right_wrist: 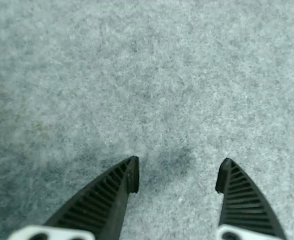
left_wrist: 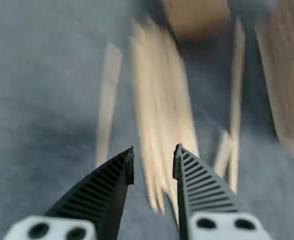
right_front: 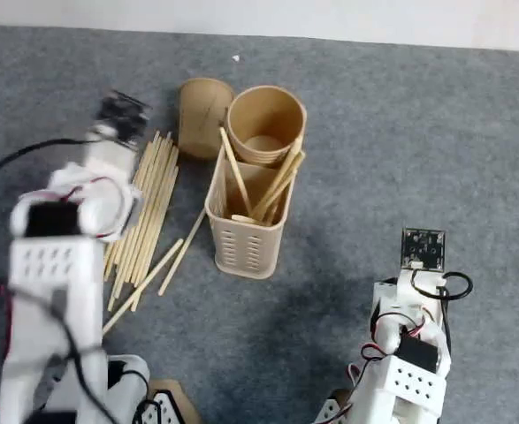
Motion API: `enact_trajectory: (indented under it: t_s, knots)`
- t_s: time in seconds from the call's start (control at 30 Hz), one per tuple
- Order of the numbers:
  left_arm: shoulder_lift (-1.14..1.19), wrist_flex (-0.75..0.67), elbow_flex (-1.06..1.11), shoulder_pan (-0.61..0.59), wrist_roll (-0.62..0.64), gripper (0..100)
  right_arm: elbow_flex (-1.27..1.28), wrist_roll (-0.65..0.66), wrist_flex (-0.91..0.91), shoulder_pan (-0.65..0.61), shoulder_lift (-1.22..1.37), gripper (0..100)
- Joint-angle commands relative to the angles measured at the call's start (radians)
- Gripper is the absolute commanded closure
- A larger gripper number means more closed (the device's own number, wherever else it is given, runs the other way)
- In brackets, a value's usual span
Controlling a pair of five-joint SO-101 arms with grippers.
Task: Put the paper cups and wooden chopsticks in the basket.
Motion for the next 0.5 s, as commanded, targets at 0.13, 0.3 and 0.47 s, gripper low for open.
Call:
enact_trajectory:
  t_s: [0.13, 0.3, 0.47]
  knots:
    - [0.271, 0.06, -0.03, 0.093, -0.095, 84, 0.031, 0.008, -0.018, -0.012, -0.013, 73.8]
    - [0.371, 0.046, -0.025, 0.128, -0.098, 84, 0.031, 0.008, -0.018, -0.012, -0.013, 73.8]
    - [0.499, 0.04, -0.031, 0.18, -0.097, 84, 0.031, 0.008, -0.018, -0.012, -0.013, 73.8]
